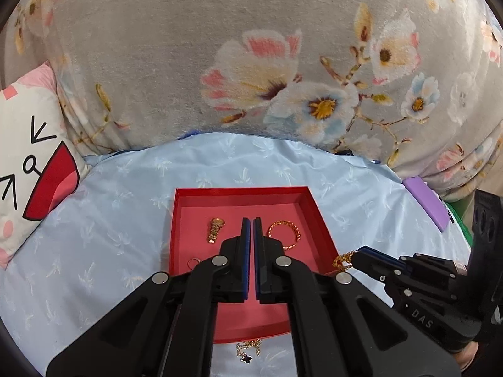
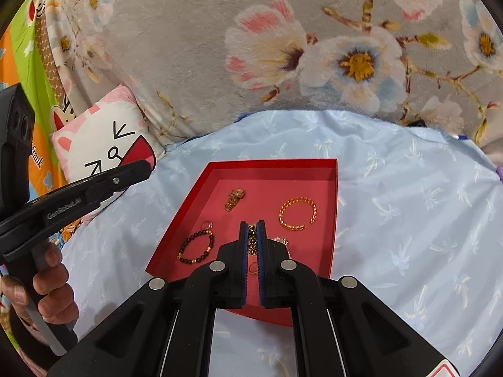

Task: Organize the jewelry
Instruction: 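Carry both chains into the red tray and open both grippers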

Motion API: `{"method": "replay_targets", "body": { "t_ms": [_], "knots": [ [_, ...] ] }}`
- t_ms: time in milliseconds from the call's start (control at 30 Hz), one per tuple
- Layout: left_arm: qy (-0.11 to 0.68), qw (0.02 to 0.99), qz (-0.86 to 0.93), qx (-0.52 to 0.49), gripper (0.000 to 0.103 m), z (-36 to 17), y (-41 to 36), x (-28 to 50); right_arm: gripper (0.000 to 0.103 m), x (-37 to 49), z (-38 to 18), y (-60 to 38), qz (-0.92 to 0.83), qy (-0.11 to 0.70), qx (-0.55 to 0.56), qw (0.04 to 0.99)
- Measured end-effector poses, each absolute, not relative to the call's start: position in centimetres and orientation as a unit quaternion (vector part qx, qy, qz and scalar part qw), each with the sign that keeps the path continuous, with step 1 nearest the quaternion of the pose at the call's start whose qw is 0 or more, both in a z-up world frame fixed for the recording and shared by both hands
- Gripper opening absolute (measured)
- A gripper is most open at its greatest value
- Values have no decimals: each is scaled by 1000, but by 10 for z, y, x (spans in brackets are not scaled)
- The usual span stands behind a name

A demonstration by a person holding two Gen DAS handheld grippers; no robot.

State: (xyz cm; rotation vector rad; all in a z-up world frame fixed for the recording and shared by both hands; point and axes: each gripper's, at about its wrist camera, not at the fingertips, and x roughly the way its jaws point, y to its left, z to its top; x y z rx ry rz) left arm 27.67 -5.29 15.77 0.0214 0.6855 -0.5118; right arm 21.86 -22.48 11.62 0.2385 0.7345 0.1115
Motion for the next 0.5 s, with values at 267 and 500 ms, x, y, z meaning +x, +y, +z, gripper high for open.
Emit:
{"method": "replay_targets", "body": {
  "t_ms": [267, 500],
  "knots": [
    [365, 899, -231, 67, 39, 93, -33, 221, 4, 182, 97, -217, 53, 356, 97, 928],
    [415, 876, -228, 93, 39, 31, -44, 208, 4, 157, 95, -214, 62, 355, 104, 927]
  ]
}}
